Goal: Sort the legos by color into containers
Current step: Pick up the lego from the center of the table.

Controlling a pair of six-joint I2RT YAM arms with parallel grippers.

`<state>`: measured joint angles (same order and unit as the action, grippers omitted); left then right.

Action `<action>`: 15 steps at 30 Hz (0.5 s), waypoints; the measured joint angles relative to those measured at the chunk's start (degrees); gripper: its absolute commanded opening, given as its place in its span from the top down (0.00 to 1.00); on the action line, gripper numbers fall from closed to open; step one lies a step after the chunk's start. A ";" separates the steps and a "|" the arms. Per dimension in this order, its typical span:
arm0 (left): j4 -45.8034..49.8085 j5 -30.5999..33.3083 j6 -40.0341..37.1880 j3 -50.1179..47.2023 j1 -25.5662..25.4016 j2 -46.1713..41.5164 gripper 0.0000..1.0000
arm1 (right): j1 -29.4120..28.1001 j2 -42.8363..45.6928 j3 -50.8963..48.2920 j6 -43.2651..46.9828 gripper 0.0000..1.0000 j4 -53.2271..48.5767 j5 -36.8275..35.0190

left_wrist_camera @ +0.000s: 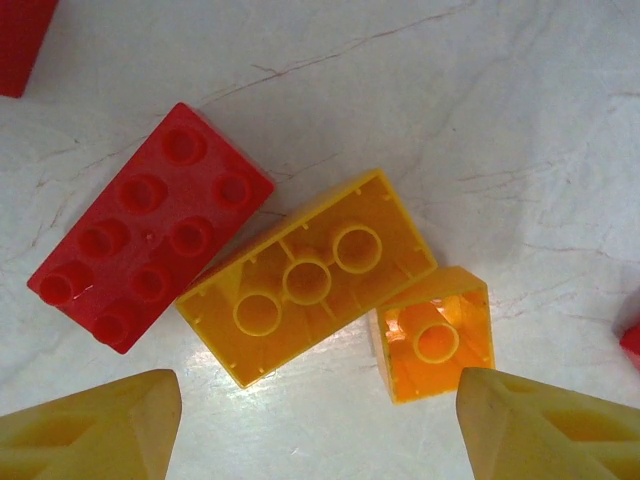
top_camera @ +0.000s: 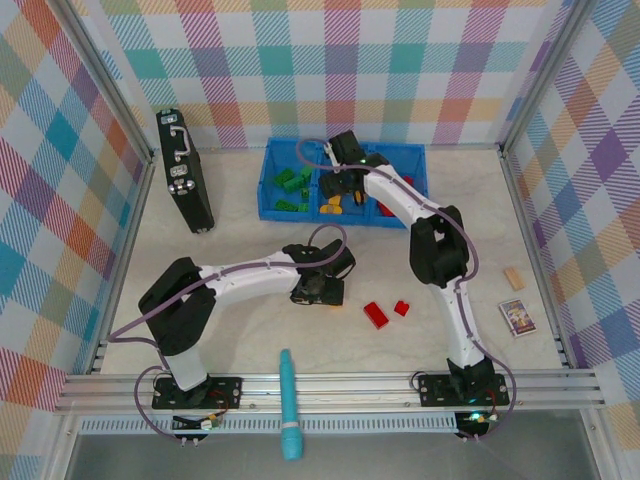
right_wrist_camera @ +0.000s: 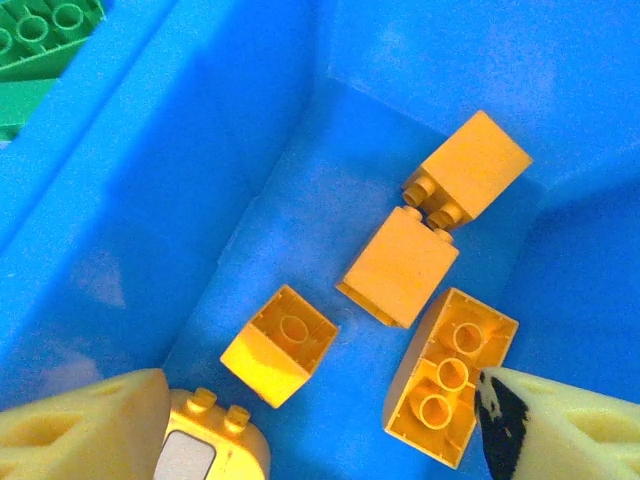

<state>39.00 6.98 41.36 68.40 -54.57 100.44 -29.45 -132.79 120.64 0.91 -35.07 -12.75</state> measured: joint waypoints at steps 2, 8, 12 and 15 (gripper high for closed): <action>-0.02 0.13 2.49 0.00 0.00 0.46 0.26 | 0.33 1.22 -0.81 -0.04 0.17 0.31 0.42; -0.57 0.50 8.17 0.00 1.09 0.94 0.25 | 1.16 4.50 -2.49 -0.48 0.14 1.57 2.19; -1.57 0.61 10.23 0.04 1.64 2.32 0.25 | 1.77 5.14 -2.56 -0.85 0.14 2.32 3.17; -2.36 0.55 11.41 0.20 2.16 3.72 0.25 | 1.90 5.14 -2.80 -1.16 0.13 2.51 3.69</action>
<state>36.64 7.53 52.77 68.60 -52.40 104.16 -27.55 -127.66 117.84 -0.25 -32.56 -9.06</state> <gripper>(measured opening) 0.751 0.867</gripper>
